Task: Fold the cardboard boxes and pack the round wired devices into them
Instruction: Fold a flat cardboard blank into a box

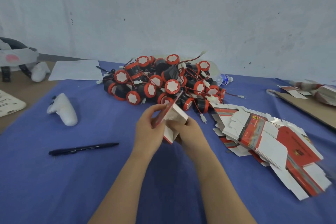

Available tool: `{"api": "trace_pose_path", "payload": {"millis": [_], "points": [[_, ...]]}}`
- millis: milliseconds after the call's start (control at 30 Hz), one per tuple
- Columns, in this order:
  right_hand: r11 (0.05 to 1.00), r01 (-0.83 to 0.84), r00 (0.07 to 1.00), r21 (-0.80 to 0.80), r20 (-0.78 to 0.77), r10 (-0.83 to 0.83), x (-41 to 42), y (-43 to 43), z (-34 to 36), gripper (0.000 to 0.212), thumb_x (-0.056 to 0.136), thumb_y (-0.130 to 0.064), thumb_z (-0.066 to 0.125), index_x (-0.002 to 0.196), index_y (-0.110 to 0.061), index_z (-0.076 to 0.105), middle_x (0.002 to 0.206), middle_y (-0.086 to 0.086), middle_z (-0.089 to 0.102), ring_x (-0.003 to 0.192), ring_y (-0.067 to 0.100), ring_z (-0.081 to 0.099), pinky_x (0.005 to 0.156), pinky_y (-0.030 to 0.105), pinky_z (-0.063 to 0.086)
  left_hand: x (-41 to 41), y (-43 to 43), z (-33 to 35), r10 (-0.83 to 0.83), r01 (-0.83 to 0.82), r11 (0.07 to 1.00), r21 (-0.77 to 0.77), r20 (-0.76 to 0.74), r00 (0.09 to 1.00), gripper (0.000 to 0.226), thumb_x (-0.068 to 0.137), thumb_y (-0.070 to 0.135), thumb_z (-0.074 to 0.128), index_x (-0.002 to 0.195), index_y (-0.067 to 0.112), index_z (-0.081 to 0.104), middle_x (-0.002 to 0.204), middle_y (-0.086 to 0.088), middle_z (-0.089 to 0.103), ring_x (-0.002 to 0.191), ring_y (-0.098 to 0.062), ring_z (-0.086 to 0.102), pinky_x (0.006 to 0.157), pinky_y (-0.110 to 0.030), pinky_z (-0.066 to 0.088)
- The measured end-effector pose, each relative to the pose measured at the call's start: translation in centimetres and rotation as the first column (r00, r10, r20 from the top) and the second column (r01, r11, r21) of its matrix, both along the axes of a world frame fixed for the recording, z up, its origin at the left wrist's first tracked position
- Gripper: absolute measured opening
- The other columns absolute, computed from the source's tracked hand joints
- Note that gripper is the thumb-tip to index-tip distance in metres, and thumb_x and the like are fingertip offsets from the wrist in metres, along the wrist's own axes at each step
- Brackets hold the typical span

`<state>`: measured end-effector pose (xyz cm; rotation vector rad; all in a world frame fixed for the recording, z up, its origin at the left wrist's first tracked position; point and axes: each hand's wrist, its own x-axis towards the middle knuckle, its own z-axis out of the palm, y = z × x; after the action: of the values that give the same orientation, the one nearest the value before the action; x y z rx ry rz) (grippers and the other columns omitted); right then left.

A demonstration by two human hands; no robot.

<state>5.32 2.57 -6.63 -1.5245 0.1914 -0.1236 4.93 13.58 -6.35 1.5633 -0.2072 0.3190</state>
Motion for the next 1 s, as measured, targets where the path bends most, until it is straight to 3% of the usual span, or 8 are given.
{"api": "trace_pose_path", "payload": {"millis": [167,333,533,633,700,800,900,1000], "points": [[0.972,0.131,0.985,-0.194,-0.088,-0.15,0.7,-0.1,-0.5,0.005,0.088,-0.015,0.06,0.088,-0.011,0.062,0.066,-0.002,0.067,0.055,0.008,0.062,0.047,0.022,0.048,-0.4,-0.5,-0.4,-0.094,0.079,0.987,0.138,0.103,0.99,0.038,0.088,0.014,0.065,0.101,0.048,0.059,0.098,0.025,0.066,0.093,0.013,0.06,0.076,-0.004,0.046],[0.952,0.194,0.974,-0.237,-0.07,-0.216,0.7,0.1,-0.7,0.015,0.087,-0.021,0.059,0.098,-0.011,0.062,0.094,0.009,0.069,0.084,0.027,0.065,0.07,0.038,0.054,-0.5,-0.6,-0.4,-0.128,0.106,0.975,0.195,0.102,0.987,0.047,0.091,0.01,0.061,0.1,0.056,0.055,0.097,0.035,0.061,0.097,0.017,0.057,0.082,-0.004,0.046],[0.987,0.037,0.966,-0.155,0.257,0.004,0.1,0.4,-0.5,0.026,0.092,-0.033,0.061,0.117,-0.033,0.058,0.113,-0.02,0.06,0.102,-0.004,0.058,0.075,0.011,0.047,0.8,0.5,-0.5,-0.009,0.001,0.998,-0.064,-0.118,0.993,0.033,0.093,0.009,0.054,0.084,0.041,0.057,0.076,0.017,0.066,0.064,0.014,0.06,0.046,-0.006,0.043],[0.949,0.225,0.923,-0.22,0.361,-0.135,0.2,0.1,-0.7,0.027,0.095,-0.044,0.05,0.073,-0.034,0.062,0.077,-0.018,0.06,0.067,-0.007,0.053,0.054,0.007,0.039,1.1,0.7,-0.8,-0.031,0.013,0.994,-0.108,-0.16,0.987,0.028,0.09,0.009,0.055,0.081,0.035,0.059,0.062,0.025,0.065,0.056,0.012,0.059,0.041,-0.009,0.043],[0.947,0.314,0.923,-0.07,0.254,-0.288,0.5,-0.4,-0.6,0.05,0.094,-0.049,0.047,0.053,-0.021,0.042,0.054,-0.013,0.04,0.047,0.001,0.036,0.044,0.013,0.028,1.1,0.6,-1.0,-0.06,0.04,0.991,-0.126,-0.161,0.985,0.027,0.088,0.01,0.057,0.082,0.036,0.061,0.066,0.029,0.064,0.06,0.013,0.059,0.042,-0.009,0.043],[0.907,0.333,0.943,0.259,-0.082,-0.323,1.2,-1.4,-0.2,0.038,0.093,-0.038,0.056,0.064,-0.014,0.051,0.065,0.0,0.054,0.066,0.013,0.05,0.064,0.03,0.041,1.0,0.4,-1.0,-0.133,0.115,0.987,-0.113,-0.167,0.977,0.028,0.088,0.012,0.062,0.079,0.039,0.065,0.073,0.027,0.067,0.067,0.009,0.063,0.048,-0.012,0.048],[0.981,0.132,0.968,0.14,-0.229,-0.097,1.2,-1.4,-0.5,0.01,0.088,-0.017,0.059,0.084,-0.008,0.059,0.083,0.017,0.059,0.075,0.028,0.051,0.066,0.034,0.04,0.9,0.6,-1.0,-0.197,0.185,0.979,-0.085,-0.172,0.965,0.03,0.089,0.019,0.065,0.076,0.046,0.07,0.083,0.021,0.071,0.08,0.001,0.066,0.062,-0.017,0.052],[0.991,0.065,0.993,0.119,-0.109,-0.052,1.2,-1.8,-1.0,0.014,0.091,-0.014,0.056,0.1,-0.019,0.066,0.1,0.008,0.07,0.086,0.023,0.066,0.063,0.029,0.052,1.0,0.7,-1.0,-0.193,0.178,0.98,-0.09,-0.205,0.96,0.021,0.088,0.025,0.066,0.079,0.044,0.069,0.083,0.019,0.071,0.079,-0.001,0.066,0.06,-0.018,0.05]]}}
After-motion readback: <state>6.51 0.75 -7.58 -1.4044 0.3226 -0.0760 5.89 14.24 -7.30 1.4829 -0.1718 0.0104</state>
